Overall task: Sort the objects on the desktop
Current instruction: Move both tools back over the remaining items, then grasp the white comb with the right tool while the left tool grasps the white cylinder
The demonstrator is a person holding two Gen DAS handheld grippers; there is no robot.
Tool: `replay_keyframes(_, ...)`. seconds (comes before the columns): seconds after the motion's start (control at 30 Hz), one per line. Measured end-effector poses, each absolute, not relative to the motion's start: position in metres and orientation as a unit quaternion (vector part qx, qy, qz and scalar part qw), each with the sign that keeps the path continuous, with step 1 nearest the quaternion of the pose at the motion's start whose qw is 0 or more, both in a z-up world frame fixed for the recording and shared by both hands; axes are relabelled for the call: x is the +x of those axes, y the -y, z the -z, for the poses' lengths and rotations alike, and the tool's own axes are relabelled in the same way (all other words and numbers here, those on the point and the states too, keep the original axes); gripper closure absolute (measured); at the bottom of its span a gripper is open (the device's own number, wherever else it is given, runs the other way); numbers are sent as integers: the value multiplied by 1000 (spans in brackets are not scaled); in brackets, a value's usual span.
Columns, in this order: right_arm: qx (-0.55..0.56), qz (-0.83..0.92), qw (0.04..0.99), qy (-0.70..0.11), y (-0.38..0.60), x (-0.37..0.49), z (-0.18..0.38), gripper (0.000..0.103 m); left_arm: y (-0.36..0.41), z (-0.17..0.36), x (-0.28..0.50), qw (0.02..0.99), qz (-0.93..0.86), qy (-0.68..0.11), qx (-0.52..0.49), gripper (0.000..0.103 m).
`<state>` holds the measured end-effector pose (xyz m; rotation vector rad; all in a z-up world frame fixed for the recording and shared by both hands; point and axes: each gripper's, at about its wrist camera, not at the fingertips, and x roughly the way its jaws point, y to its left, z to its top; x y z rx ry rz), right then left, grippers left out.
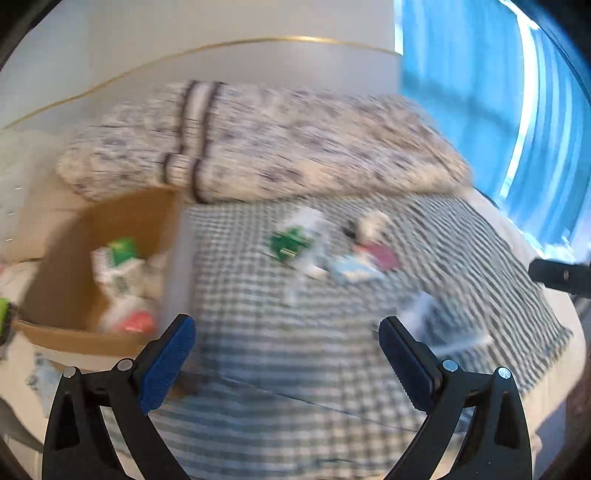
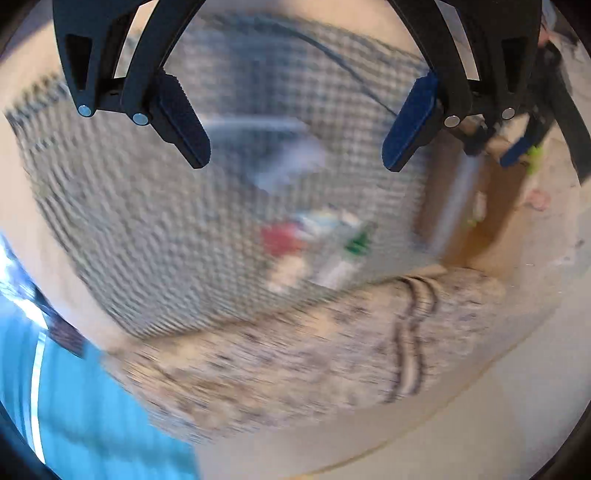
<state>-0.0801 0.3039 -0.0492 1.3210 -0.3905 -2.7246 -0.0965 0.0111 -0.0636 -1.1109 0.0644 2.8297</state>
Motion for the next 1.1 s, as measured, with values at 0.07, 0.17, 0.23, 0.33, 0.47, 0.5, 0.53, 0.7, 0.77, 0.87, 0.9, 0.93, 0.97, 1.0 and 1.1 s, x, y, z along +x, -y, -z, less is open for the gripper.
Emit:
replay_keyframes(0.07,442,886,35,134,-329,-66,63,8,-39,73,-99,76,-926,-34,-369,1)
replay_keyframes(0.17,450,883,20,128,-351,-54,77,8,-82,84,-105,108,-923,-71,-362,1)
replay_keyframes(0.23,452,883,18,126,-361,-51,85,8,-102,90,-109,122,-922,-90,-357,1)
replay_keyframes(0.33,456,880,32,130,-370,-53,97,8,-123,101,-129,178,-911,-109,-356,1)
replay_keyframes(0.47,464,876,49,121,-368,-64,105,8,-141,126,-164,216,-884,-156,-384,1)
replay_keyframes(0.5,467,875,53,116,-367,-67,108,8,-144,132,-170,219,-880,-171,-385,1)
replay_keyframes(0.53,470,874,57,110,-365,-71,111,8,-145,137,-176,222,-877,-184,-385,1)
replay_keyframes(0.7,487,866,85,82,-358,-94,127,8,-148,158,-197,258,-860,-184,-400,1)
replay_keyframes(0.77,494,862,98,58,-353,-104,131,8,-151,166,-201,276,-851,-180,-409,2)
replay_keyframes(0.87,507,855,109,-11,-341,-118,138,8,-159,176,-205,295,-839,-188,-417,15)
replay_keyframes(0.9,512,850,115,-33,-337,-121,141,8,-163,182,-206,299,-833,-195,-422,22)
replay_keyframes(0.93,515,846,122,-57,-333,-124,144,8,-167,187,-208,299,-828,-206,-428,46)
replay_keyframes(0.97,517,843,128,-78,-330,-126,147,8,-170,194,-209,292,-824,-223,-431,65)
replay_keyframes(1.0,518,839,134,-104,-327,-127,150,8,-172,199,-211,284,-823,-232,-433,65)
replay_keyframes(1.1,520,825,151,-166,-321,-128,159,11,-167,200,-217,274,-827,-201,-448,65)
